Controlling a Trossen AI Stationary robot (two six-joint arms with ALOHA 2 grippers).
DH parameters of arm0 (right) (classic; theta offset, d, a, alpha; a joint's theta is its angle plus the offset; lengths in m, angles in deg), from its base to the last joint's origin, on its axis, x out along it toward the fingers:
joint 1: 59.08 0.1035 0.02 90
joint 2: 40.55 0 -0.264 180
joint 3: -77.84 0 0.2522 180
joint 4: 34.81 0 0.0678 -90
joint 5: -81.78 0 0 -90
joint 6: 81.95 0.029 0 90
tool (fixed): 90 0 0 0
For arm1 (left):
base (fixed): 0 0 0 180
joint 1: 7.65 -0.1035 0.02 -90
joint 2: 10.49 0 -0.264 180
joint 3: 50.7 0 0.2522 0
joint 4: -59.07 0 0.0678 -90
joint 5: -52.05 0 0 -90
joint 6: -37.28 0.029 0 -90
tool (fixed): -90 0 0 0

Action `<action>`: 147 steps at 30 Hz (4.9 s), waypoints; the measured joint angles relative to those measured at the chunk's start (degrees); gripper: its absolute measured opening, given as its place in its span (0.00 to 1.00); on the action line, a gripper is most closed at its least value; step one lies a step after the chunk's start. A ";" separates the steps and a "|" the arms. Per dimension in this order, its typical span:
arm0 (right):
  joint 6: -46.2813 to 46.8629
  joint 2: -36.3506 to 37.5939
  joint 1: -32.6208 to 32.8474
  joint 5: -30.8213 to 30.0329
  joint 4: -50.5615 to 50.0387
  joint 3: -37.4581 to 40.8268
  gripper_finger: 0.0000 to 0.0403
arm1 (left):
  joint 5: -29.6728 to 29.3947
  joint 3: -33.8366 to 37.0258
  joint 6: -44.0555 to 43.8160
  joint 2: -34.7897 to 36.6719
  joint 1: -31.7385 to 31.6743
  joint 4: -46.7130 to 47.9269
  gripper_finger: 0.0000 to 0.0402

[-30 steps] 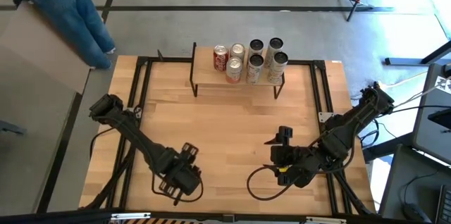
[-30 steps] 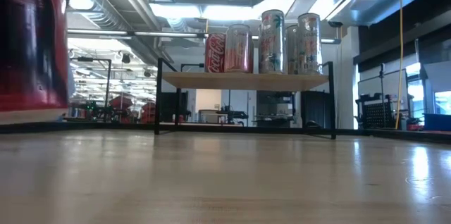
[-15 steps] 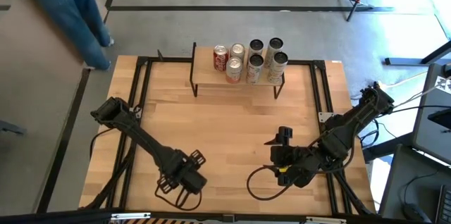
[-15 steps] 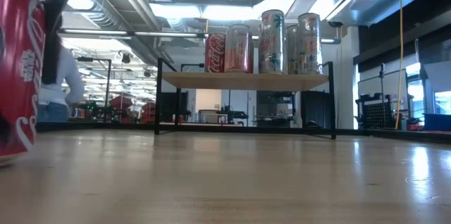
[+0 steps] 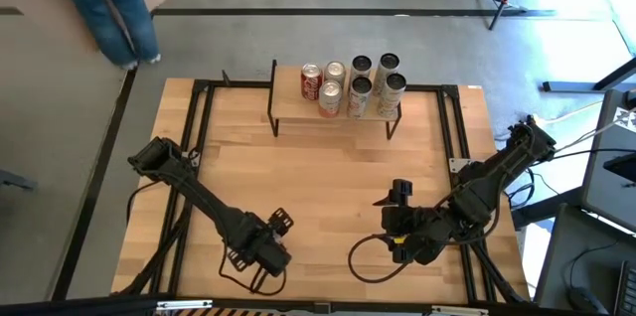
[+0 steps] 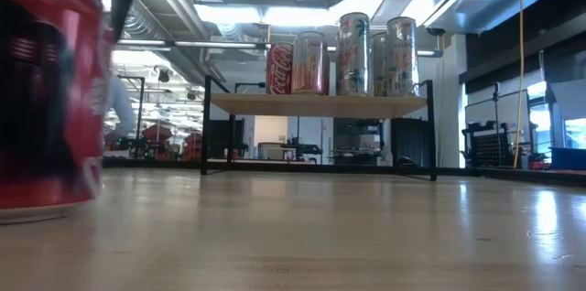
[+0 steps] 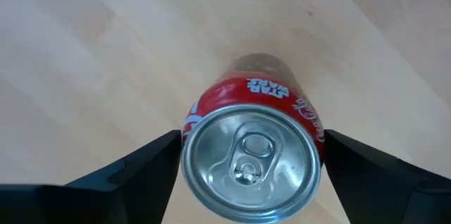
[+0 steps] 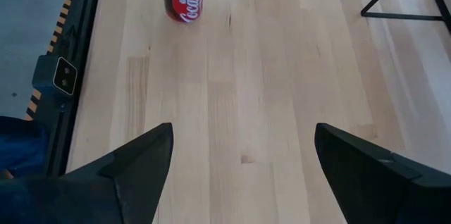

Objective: Place canned beverage on shelf
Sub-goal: Put the red soda can aligned with other red soda can on the shelf

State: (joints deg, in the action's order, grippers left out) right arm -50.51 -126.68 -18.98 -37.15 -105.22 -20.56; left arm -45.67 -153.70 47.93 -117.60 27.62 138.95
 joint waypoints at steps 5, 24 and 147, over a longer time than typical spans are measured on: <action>-0.15 0.00 0.00 -0.04 -0.02 0.00 0.83 | -2.04 0.00 -3.30 0.00 0.00 -0.37 0.81; -0.24 0.00 0.00 -0.09 0.05 0.00 0.83 | -2.05 -3.96 -52.50 5.83 2.26 0.45 0.81; -8.29 13.35 -22.05 3.15 -6.42 -0.02 0.83 | 3.91 -21.20 -0.64 10.50 -45.12 7.44 0.66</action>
State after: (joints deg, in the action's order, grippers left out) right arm -58.79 -113.32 -41.03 -34.00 -111.64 -20.58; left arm -41.76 -174.90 47.29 -107.10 -17.50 146.39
